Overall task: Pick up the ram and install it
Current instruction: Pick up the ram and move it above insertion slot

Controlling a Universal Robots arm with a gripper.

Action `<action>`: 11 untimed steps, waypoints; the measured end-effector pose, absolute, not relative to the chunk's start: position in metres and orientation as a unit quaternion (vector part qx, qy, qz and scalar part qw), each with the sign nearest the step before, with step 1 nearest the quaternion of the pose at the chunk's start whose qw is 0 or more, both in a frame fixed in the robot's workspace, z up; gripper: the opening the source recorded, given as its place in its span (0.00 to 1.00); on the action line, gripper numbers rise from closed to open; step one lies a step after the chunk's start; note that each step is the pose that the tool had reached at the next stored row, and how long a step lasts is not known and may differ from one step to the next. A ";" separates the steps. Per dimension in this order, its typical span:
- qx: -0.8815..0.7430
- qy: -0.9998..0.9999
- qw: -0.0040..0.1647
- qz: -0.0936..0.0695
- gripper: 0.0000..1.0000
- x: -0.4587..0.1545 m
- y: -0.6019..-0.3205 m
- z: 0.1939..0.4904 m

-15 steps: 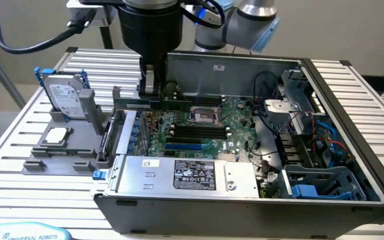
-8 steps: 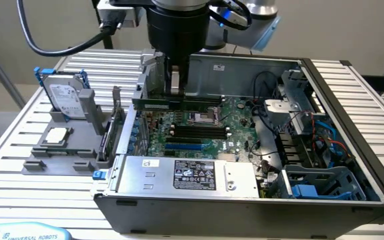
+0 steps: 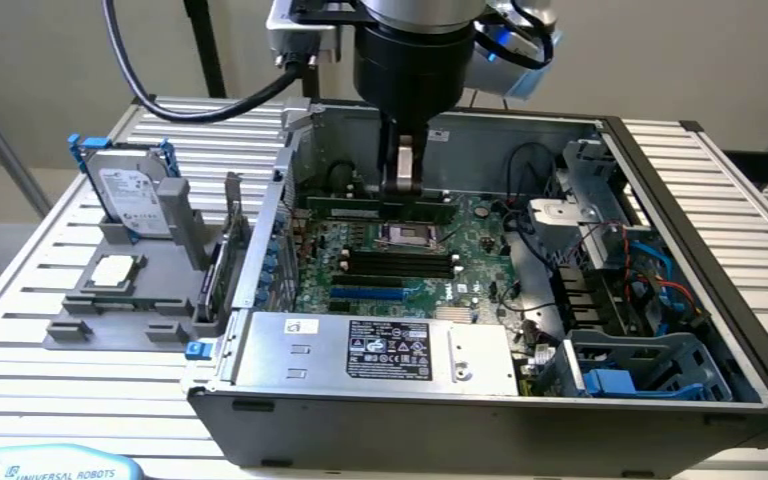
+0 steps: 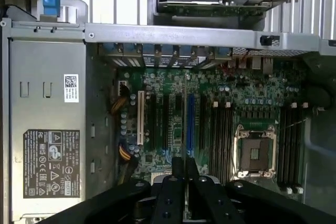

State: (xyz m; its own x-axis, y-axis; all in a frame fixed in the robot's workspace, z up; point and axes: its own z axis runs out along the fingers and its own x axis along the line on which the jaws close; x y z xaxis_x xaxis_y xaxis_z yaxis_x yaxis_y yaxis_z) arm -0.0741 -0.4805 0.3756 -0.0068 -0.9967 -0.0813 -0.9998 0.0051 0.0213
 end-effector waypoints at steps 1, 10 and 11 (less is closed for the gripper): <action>-0.704 0.709 0.021 0.036 0.13 -0.071 -0.477 0.374; -0.704 0.709 0.021 0.036 0.13 -0.053 -0.444 0.357; -0.704 0.709 0.021 0.036 0.13 -0.052 -0.440 0.356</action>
